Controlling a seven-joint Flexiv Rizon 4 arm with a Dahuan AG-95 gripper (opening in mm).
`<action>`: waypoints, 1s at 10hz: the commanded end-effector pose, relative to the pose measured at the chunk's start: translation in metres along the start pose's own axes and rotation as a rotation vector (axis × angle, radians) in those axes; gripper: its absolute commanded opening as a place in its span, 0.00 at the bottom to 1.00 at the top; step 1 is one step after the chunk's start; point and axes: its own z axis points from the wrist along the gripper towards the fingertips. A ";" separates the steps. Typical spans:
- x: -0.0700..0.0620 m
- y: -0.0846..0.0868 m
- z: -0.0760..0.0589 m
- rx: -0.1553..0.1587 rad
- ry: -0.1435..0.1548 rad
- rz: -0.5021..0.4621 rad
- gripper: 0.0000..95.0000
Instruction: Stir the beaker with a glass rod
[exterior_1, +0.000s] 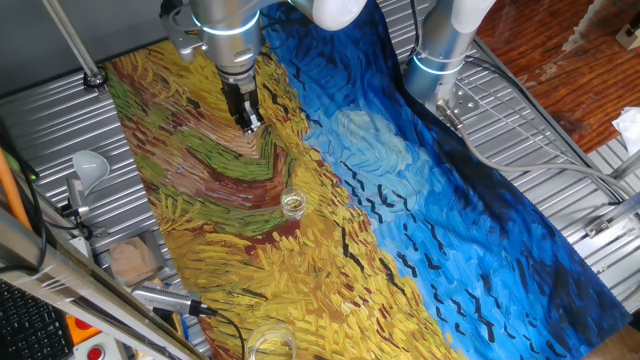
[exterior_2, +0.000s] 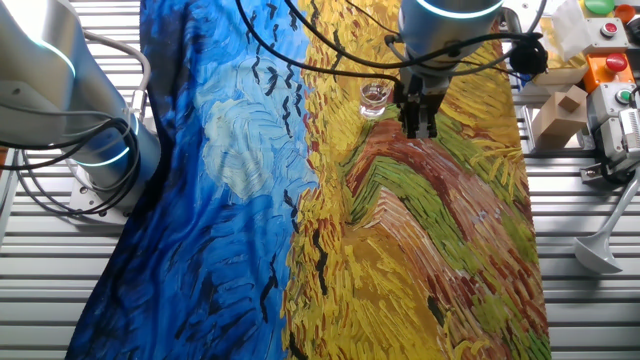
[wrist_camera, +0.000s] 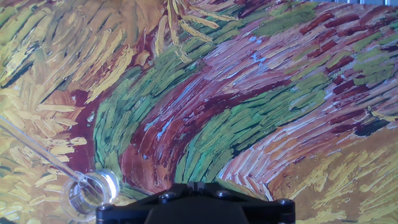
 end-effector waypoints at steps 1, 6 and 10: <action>-0.001 0.000 0.000 0.000 0.001 0.000 0.00; 0.000 0.000 0.001 0.006 0.002 0.001 0.00; 0.000 0.000 0.001 0.005 0.002 -0.013 0.00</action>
